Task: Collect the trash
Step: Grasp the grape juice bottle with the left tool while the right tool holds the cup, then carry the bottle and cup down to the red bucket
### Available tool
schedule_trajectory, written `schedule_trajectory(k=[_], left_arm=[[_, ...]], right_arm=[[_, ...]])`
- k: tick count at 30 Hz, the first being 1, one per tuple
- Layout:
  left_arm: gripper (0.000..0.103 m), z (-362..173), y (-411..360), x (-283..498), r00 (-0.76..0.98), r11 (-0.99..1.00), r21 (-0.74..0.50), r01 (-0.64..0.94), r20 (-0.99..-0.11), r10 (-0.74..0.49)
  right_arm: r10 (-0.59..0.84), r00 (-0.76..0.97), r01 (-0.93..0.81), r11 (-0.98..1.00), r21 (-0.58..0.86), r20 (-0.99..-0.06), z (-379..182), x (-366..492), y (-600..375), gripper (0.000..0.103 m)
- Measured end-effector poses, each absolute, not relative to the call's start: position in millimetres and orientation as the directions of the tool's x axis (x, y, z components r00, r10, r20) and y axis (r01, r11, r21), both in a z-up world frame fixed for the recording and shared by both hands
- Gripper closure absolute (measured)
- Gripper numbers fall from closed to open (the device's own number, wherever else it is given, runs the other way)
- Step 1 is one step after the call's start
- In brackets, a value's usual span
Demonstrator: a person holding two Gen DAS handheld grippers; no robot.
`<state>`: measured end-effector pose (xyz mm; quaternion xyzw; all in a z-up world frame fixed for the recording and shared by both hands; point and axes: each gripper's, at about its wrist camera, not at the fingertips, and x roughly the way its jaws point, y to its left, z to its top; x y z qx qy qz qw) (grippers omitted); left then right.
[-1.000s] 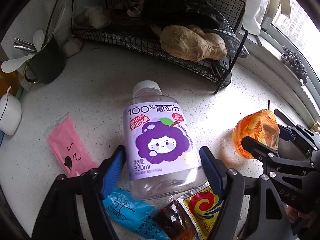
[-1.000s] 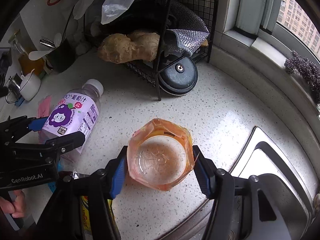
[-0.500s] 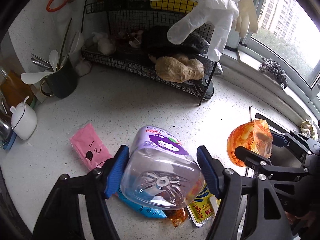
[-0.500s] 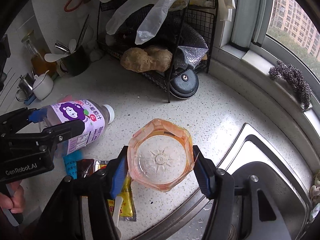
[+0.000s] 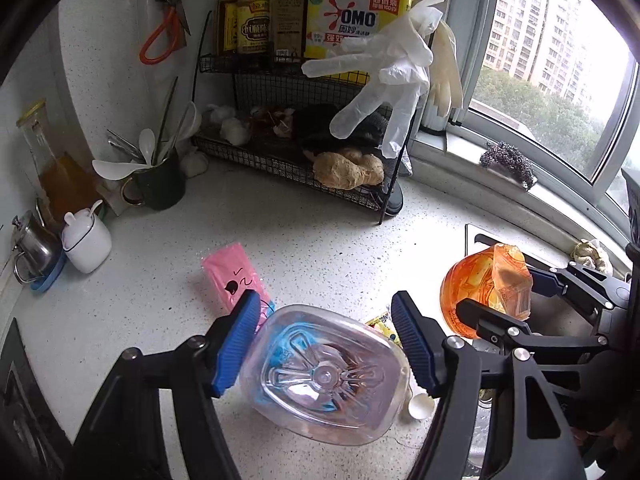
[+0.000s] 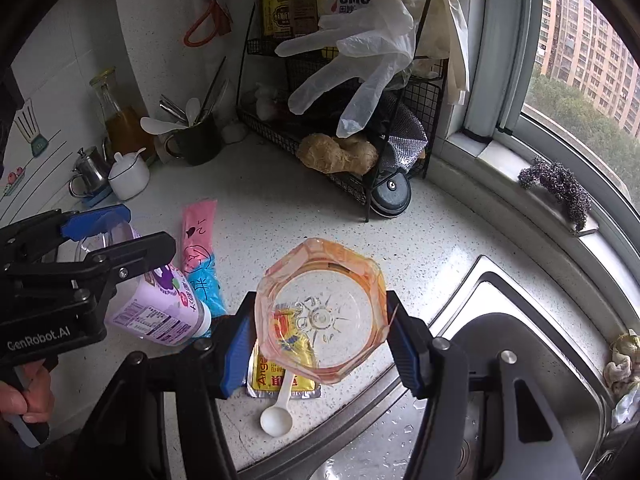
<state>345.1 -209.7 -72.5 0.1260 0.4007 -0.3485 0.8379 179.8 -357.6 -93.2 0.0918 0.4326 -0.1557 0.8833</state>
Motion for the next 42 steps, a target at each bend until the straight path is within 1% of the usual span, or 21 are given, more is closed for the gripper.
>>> schedule_trajectory(k=[5,6,7,8,9,11,14,16,21,29,42], left_arm=[[0.038,-62.7,-180.7,322.0,0.452,0.741,-0.069,0.668,-0.753,-0.478],[0.045,-62.1,-173.8,317.9,0.455,0.746,-0.073,0.662,-0.752,-0.477],[0.081,-61.8,-166.1,313.7,0.448,0.749,-0.087,0.656,-0.755,-0.479],[0.093,-62.9,-159.5,310.4,0.441,0.757,-0.095,0.646,-0.763,-0.472],[0.096,-63.8,-151.5,306.8,0.45,0.772,-0.095,0.628,-0.765,-0.46],[0.096,-70.1,-138.5,300.1,0.444,0.785,-0.097,0.612,-0.779,-0.442],[0.096,-84.6,-122.9,288.4,0.404,0.775,-0.155,0.612,-0.781,-0.476],[0.096,-93.5,-116.3,280.3,0.409,0.794,-0.135,0.592,-0.799,-0.441],[0.096,-100.8,-83.8,237.1,0.393,0.806,-0.167,0.567,-0.806,-0.443],[0.096,-116.5,-28.2,171.8,0.375,0.835,-0.17,0.523,-0.834,-0.404],[0.096,-146.0,51.1,107.6,0.372,0.899,-0.166,0.406,-0.868,-0.329]], right_arm=[[-0.183,0.595,0.325,0.945,0.026,-0.783,-82.9,167.1,-335.5,0.045],[-0.179,0.599,0.318,0.948,0.026,-0.78,-81.0,164.2,-329.8,0.045],[-0.176,0.602,0.309,0.951,0.025,-0.779,-79.7,161.7,-324.0,0.045],[-0.17,0.605,0.299,0.954,0.024,-0.778,-78.8,159.1,-318.0,0.045],[-0.164,0.609,0.289,0.957,0.025,-0.776,-78.3,156.3,-311.7,0.045],[-0.153,0.615,0.271,0.962,0.025,-0.774,-79.5,151.5,-299.6,0.045],[-0.147,0.613,0.258,0.966,0.021,-0.776,-86.3,143.4,-283.5,0.045],[-0.143,0.601,0.259,0.966,0.023,-0.786,-94.0,136.2,-274.1,0.045],[-0.133,0.583,0.24,0.971,0.013,-0.801,-102.3,108.8,-249.4,0.045],[-0.094,0.572,0.197,0.98,0.025,-0.815,-107.8,67.8,-202.2,0.045],[-0.009,0.537,0.069,0.997,0.033,-0.843,-132.7,31.2,-127.3,0.045]])
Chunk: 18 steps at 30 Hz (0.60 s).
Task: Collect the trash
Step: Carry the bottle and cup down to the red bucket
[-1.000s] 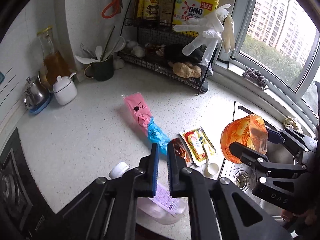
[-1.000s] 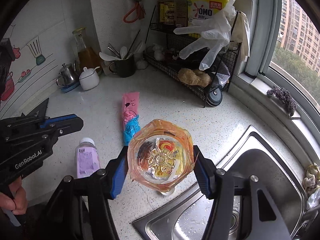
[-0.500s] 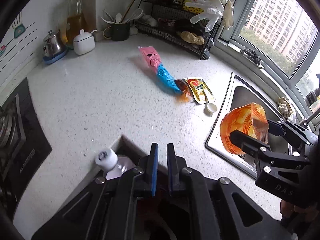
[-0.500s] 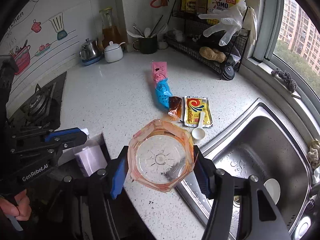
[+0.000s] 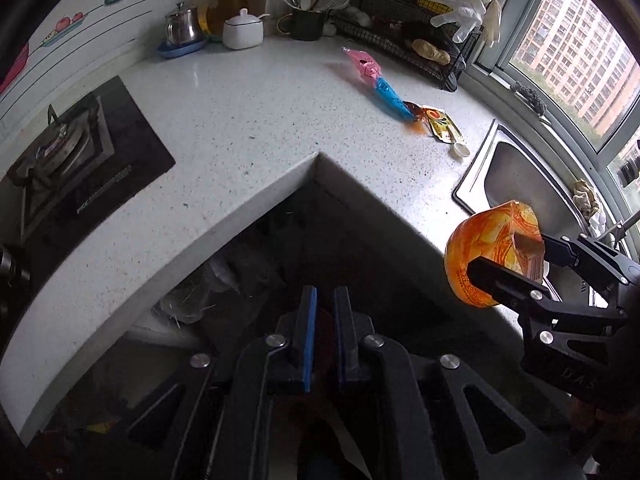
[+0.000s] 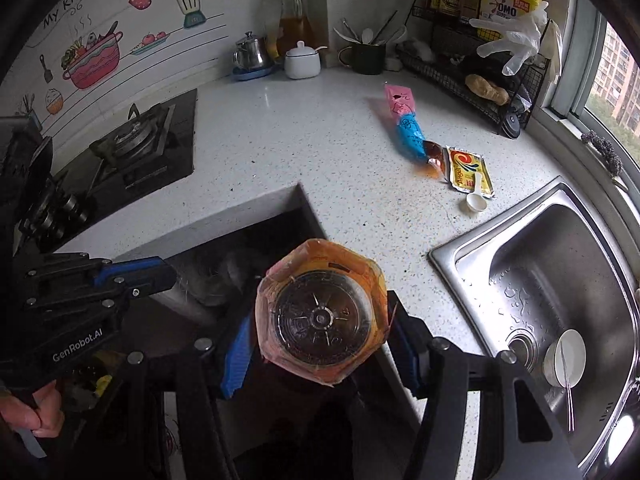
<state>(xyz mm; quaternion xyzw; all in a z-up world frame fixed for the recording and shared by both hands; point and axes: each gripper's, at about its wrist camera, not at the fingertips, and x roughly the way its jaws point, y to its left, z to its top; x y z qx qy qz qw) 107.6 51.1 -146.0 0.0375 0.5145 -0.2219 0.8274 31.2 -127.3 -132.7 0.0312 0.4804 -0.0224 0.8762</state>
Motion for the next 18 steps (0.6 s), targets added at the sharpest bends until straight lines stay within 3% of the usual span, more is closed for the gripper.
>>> schedule_trajectory(k=[4,7,11,14,18], left_arm=[[0.095,-164.4,69.4,94.9,0.351,0.917,-0.168,0.363,-0.887,-0.302],[0.085,-180.4,80.8,89.5,0.332,0.928,-0.17,0.332,-0.9,-0.283],[0.085,-208.5,94.6,86.3,0.305,0.944,-0.159,0.288,-0.919,-0.248],[0.075,-234.0,103.3,85.9,0.282,0.951,-0.154,0.266,-0.931,-0.23],[0.072,-277.9,110.0,87.7,0.239,0.956,-0.153,0.25,-0.947,-0.214]], right_arm=[[0.016,0.507,0.036,0.999,0.039,-0.862,-149.5,25.7,-109.8,0.045],[0.034,0.485,0.006,0.999,0.042,-0.874,-162.9,25.8,-98.7,0.045],[0.061,0.442,-0.032,0.998,0.052,-0.895,-188.9,29.5,-86.0,0.045],[0.072,0.418,-0.059,0.997,0.052,-0.905,-212.7,34.5,-78.2,0.045],[0.082,0.394,-0.081,0.995,0.054,-0.916,-248.4,37.5,-69.5,0.045]])
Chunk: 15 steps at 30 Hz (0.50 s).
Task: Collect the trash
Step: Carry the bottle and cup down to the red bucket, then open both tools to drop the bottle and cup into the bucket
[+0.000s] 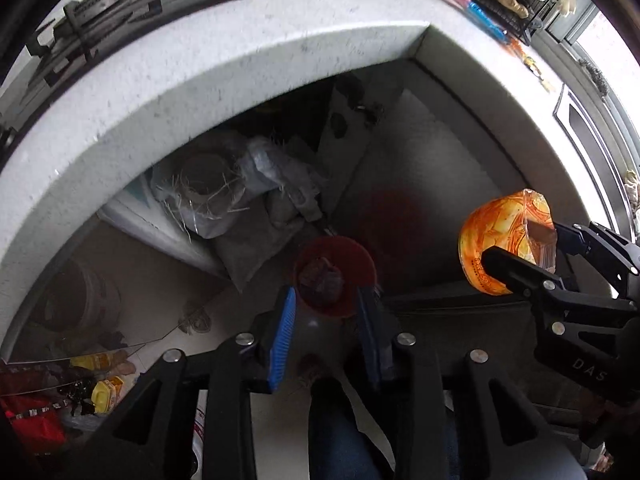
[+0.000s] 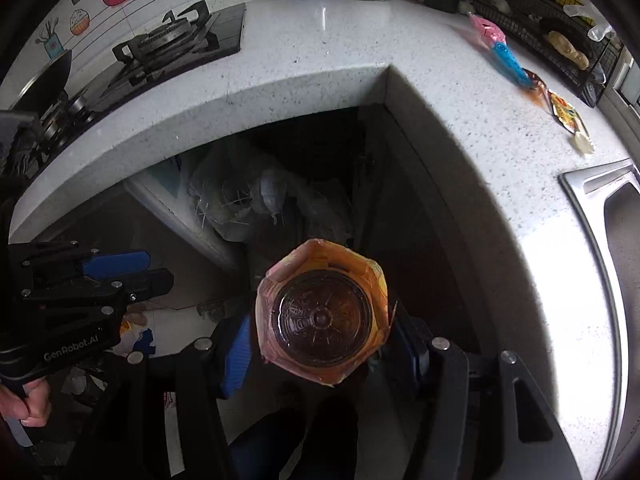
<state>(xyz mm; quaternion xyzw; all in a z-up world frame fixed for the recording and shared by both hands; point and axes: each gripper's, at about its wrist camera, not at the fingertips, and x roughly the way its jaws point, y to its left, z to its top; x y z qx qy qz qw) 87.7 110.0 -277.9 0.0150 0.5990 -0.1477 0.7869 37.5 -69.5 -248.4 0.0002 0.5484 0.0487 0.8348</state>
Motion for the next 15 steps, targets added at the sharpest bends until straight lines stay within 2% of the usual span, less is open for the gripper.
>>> schedule_trajectory(k=[2,8,10,15], left_arm=[[0.068,-301.6,110.8,91.0,0.217,0.958,-0.152,0.245,-0.954,-0.207],[0.067,-370.8,112.8,101.6,0.172,0.961,-0.162,0.226,-0.964,-0.203],[0.055,-391.1,111.8,104.5,0.173,0.962,-0.154,0.227,-0.965,-0.195],[0.044,-446.6,109.4,110.3,0.146,0.959,-0.165,0.231,-0.969,-0.202]], right_arm=[[0.085,0.376,-0.08,0.995,0.059,-0.923,-270.0,40.3,-68.1,0.045],[0.078,0.337,-0.089,0.995,0.051,-0.938,-337.6,51.6,-65.4,0.046],[0.078,0.315,-0.087,0.995,0.053,-0.946,-358.8,55.6,-65.3,0.046],[0.07,0.296,-0.092,0.995,0.045,-0.953,-405.8,62.6,-66.6,0.046]])
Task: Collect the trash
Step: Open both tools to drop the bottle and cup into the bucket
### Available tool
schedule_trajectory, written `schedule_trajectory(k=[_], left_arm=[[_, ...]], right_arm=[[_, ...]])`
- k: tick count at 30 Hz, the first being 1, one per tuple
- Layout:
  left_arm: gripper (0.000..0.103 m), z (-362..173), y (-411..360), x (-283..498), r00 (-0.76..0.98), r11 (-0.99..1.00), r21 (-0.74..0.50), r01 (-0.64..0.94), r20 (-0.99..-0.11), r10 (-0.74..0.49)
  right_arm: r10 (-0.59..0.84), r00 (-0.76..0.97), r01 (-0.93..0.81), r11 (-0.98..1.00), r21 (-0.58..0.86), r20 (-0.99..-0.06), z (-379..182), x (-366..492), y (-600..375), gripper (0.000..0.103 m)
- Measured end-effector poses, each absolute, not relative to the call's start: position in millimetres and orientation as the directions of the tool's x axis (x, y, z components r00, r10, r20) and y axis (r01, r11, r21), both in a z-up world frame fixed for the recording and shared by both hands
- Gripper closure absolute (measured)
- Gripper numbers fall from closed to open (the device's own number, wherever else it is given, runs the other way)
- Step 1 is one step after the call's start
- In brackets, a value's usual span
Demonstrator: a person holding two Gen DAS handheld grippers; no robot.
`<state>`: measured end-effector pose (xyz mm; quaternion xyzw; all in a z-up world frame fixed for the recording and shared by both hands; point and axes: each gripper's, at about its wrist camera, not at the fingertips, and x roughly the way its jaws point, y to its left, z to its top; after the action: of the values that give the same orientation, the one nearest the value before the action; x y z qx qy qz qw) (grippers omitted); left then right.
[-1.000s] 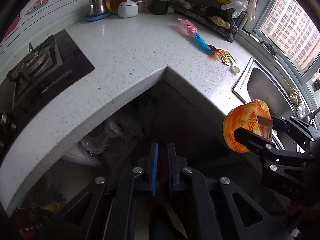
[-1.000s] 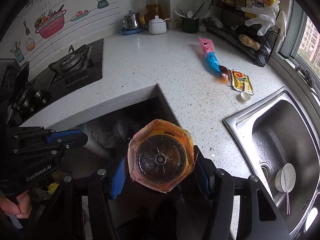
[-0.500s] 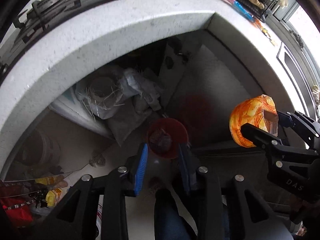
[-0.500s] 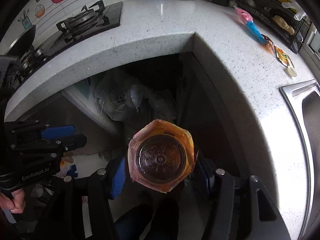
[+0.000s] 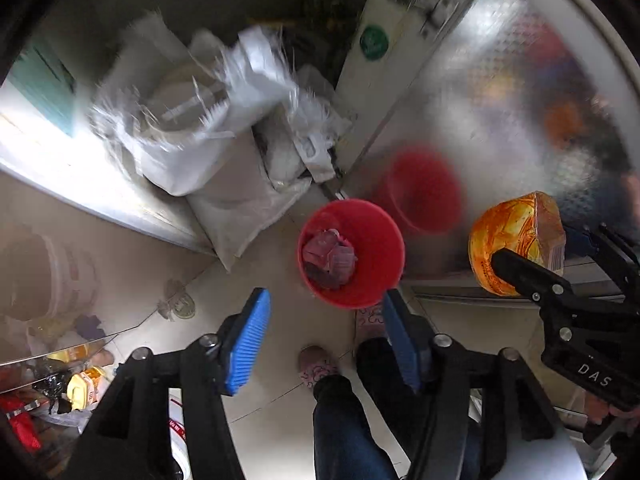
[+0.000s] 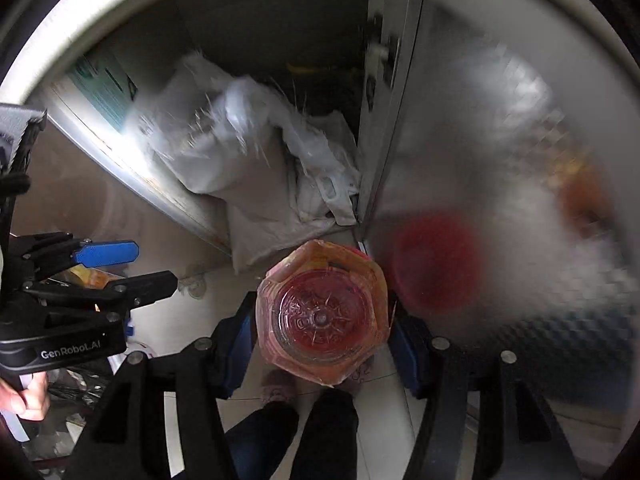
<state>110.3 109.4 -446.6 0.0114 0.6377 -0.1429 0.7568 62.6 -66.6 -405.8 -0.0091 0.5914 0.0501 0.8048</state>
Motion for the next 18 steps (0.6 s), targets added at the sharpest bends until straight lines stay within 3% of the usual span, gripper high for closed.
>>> schedule_trajectory(k=[4,9,18], left_arm=[[0.025,-482.6,105.1,117.0,0.148,0.958,-0.143,0.247,-0.972,-0.184],[0.019,-519.3,103.6,125.9,0.144,0.958,-0.141,0.249,-0.973,-0.181],[0.019,-543.2,98.0,129.6,0.147,0.96,-0.106,0.26,-0.978,-0.148]], right_arm=[[0.083,0.266,-0.076,0.995,0.065,-0.96,-444.5,70.1,-69.6,0.046],[0.091,0.249,-0.076,0.994,0.074,-0.964,-483.0,76.5,-71.9,0.046],[0.1,0.239,-0.087,0.993,0.081,-0.966,-506.2,78.3,-81.6,0.046]])
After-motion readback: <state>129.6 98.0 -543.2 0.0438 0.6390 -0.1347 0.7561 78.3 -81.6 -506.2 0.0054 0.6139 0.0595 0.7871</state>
